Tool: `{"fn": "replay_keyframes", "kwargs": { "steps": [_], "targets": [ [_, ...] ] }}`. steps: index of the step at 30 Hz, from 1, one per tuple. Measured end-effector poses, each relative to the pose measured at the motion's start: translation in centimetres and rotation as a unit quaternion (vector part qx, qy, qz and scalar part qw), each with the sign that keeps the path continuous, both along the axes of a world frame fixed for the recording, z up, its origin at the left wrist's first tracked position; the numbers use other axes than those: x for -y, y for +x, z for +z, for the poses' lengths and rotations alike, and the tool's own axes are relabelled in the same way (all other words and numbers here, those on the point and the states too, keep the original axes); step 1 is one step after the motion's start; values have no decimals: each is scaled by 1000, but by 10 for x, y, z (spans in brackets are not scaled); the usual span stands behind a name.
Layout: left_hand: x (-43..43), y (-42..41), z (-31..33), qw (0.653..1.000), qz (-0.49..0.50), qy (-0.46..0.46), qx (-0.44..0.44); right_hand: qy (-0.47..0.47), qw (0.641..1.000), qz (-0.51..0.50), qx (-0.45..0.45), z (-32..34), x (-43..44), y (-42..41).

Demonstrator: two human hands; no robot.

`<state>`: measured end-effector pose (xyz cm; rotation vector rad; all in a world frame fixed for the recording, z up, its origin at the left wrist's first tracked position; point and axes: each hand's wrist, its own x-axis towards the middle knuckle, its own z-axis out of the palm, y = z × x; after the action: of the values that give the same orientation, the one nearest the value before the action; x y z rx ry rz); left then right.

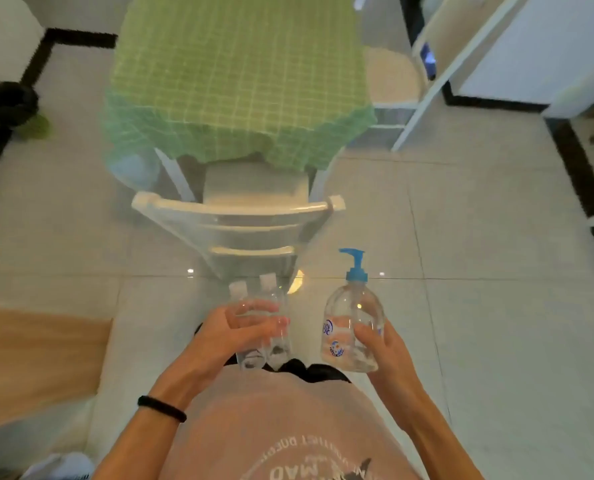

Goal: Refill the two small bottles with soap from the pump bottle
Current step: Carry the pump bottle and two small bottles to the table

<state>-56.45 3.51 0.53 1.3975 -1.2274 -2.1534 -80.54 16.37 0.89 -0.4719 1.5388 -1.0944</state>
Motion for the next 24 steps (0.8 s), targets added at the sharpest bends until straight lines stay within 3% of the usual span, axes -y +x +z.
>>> {"fn": "replay_keyframes", "kwargs": {
  "steps": [5,11,24],
  "targets": [
    [2,-88,7,991,-136,-18,5,11,990,-139,0,6,-58,-50],
    [24,-158,7,974,-224,-16,6,34,969,-244,-13,5,-74,-87],
    [145,-279,-4,966,-258,2,1,21,944,-330,-20,5,20,-177]
  ]
}}
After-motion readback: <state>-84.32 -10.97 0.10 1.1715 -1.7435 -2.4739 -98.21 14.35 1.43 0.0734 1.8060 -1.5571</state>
